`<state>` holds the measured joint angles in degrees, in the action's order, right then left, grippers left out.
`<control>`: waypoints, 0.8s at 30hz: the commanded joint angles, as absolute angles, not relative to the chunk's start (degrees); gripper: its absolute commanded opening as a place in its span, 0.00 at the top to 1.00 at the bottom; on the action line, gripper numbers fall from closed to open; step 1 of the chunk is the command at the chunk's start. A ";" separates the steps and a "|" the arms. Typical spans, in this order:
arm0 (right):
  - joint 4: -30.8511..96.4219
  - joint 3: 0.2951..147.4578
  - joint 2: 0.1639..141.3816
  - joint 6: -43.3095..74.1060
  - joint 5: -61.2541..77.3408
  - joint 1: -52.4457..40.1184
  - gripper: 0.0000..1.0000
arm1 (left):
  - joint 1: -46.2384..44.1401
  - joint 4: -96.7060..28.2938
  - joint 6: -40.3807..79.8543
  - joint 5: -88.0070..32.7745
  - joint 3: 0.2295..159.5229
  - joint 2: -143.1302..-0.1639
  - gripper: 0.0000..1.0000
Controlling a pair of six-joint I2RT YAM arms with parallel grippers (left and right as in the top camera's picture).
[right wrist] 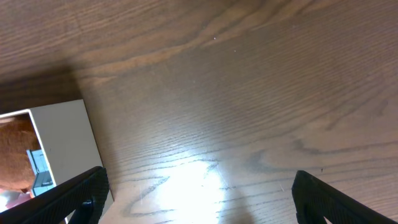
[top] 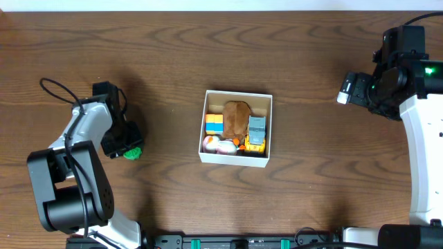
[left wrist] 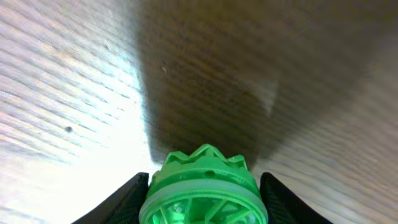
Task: Pack container
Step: 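Carry the green toy into the box and release it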
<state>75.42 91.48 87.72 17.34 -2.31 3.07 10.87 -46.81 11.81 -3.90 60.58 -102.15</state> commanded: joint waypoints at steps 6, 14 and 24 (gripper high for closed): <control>75.46 91.37 87.77 16.64 -2.31 3.36 0.05 | 3.62 -52.80 11.68 -5.65 69.41 -93.17 0.63; 75.44 91.37 87.77 16.67 -2.31 3.36 0.05 | -15.35 -52.16 11.40 -8.80 71.24 -82.85 0.63; 75.46 91.37 87.77 16.64 -2.31 3.36 0.05 | -35.64 -47.68 7.35 -5.85 71.22 -87.26 0.63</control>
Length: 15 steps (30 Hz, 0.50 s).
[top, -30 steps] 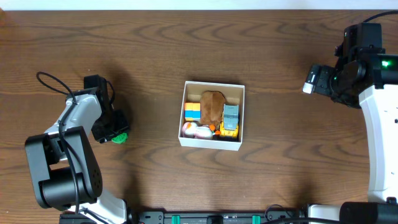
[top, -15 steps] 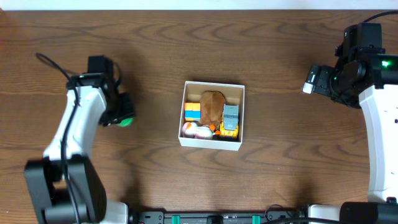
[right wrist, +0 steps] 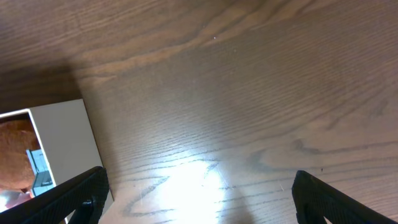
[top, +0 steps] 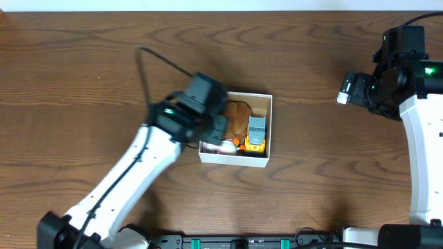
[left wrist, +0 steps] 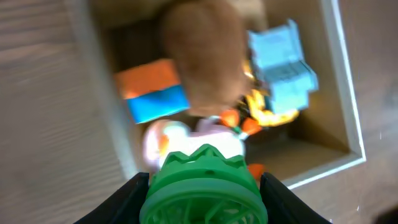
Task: Pack container
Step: 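Carry the green toy into the box and release it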
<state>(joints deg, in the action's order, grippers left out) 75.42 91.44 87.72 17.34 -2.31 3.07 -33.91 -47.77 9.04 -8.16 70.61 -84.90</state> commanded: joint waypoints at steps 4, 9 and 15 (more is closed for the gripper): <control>75.59 91.37 87.77 16.64 -2.31 3.36 0.05 | -36.69 -47.72 7.62 -5.15 71.22 -91.55 0.63; 75.59 91.37 87.77 16.64 -2.31 3.36 0.05 | -36.69 -47.90 7.77 -5.43 71.22 -93.69 0.33; 75.61 91.37 87.77 16.64 -2.33 3.36 0.04 | -36.32 -49.80 7.31 -5.32 72.88 -90.56 0.15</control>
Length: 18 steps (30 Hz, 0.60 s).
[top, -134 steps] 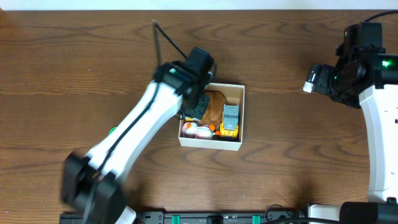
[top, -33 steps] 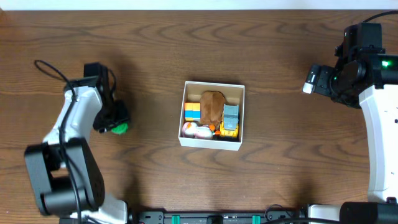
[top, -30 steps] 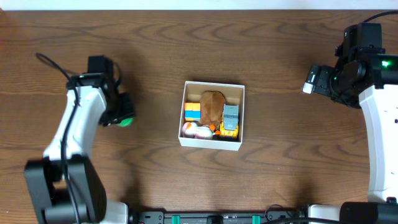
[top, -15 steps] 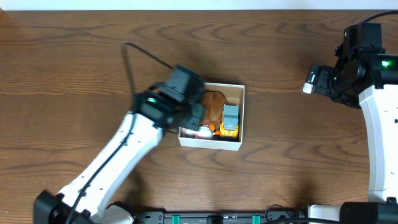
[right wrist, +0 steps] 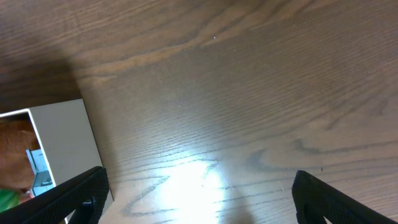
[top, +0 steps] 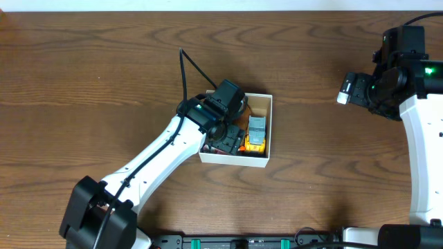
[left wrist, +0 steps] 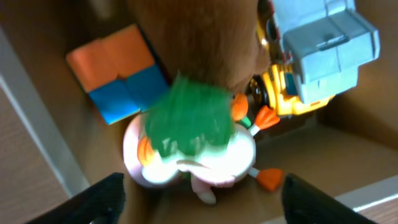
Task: Pack container
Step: 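Carry the green toy into the box and release it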
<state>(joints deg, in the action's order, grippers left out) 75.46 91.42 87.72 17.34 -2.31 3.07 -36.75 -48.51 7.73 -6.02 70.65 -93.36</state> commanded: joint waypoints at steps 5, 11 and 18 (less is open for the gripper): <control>75.46 91.37 87.77 15.29 -2.28 3.25 0.05 | -34.13 -52.86 7.60 0.08 75.35 -84.01 0.06; 72.23 91.39 87.74 14.50 -5.04 -0.84 0.01 | -24.47 -51.72 7.77 5.15 75.35 -74.15 0.03; 60.27 91.37 87.77 14.50 -6.22 -9.19 0.01 | -9.45 -48.10 7.77 5.19 75.35 -71.07 0.02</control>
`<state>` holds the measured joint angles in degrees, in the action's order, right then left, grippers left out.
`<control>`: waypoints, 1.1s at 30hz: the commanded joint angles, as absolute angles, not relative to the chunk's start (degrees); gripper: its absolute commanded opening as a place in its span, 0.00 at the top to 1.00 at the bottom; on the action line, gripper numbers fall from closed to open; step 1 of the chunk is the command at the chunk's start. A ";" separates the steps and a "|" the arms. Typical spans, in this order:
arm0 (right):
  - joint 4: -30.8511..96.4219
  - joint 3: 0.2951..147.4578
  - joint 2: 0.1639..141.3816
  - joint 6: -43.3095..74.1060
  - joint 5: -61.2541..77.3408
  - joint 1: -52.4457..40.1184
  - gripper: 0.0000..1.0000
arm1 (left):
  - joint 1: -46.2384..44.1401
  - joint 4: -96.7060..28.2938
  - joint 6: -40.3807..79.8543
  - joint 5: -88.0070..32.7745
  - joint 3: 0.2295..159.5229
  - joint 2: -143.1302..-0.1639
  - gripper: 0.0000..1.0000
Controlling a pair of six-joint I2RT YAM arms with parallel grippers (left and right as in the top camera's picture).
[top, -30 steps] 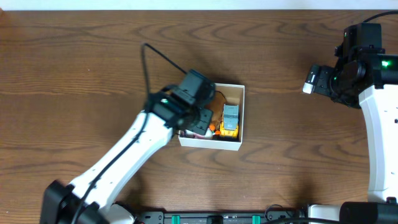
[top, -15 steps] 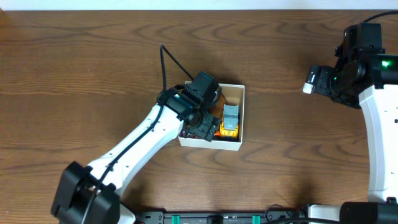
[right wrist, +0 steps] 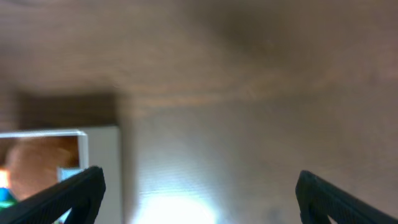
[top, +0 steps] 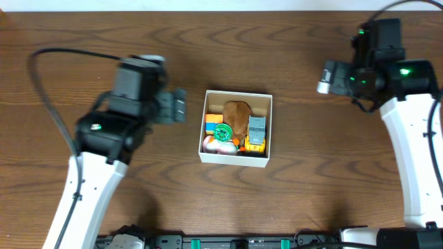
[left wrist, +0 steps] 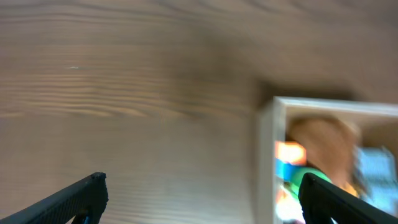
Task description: Pack container
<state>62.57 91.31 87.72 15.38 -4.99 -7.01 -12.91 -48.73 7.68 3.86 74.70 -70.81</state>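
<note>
The white box (top: 233,159) stands mid-table and holds a brown plush (top: 237,114), an orange-and-blue block (top: 213,120), a white-and-pink toy (top: 220,145) and a grey-and-yellow truck (top: 256,133). A green ridged toy (top: 221,132) lies among them. My left gripper (top: 178,106) hovers open and empty just left of the box. In the blurred left wrist view the gripper (left wrist: 202,199) spans bare wood and the box's left wall (left wrist: 268,155). My right gripper (top: 331,77) is open and empty to the box's upper right; its wrist view shows the box's corner (right wrist: 99,146).
Brown wooden table (top: 332,180) all round the box. A black cable (top: 62,52) loops from the left arm over the table's left part. The table's front edge carries black and green mounts (top: 208,242).
My left gripper was open down inside the box, over the green toy. Now it is out, left of the box, the toy still inside. The right arm has shifted left and toward the table's far edge.
My left gripper was shut on the green toy at the table's left side. Then it held the toy over the box. Then it stood open in the box with the toy on the other toys. Now it is drawn back, empty.
</note>
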 commanded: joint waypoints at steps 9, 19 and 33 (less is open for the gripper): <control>53.17 91.37 87.74 14.28 -8.16 -10.57 0.01 | -5.54 -47.46 7.51 5.19 75.33 -71.33 0.02; 56.45 87.26 79.66 16.91 -9.04 -11.09 0.01 | -5.58 -49.36 4.71 1.45 67.57 -60.93 0.02; 46.48 46.33 39.64 21.82 -14.81 -14.90 0.01 | -5.58 -50.65 8.10 -0.84 47.16 -26.59 0.02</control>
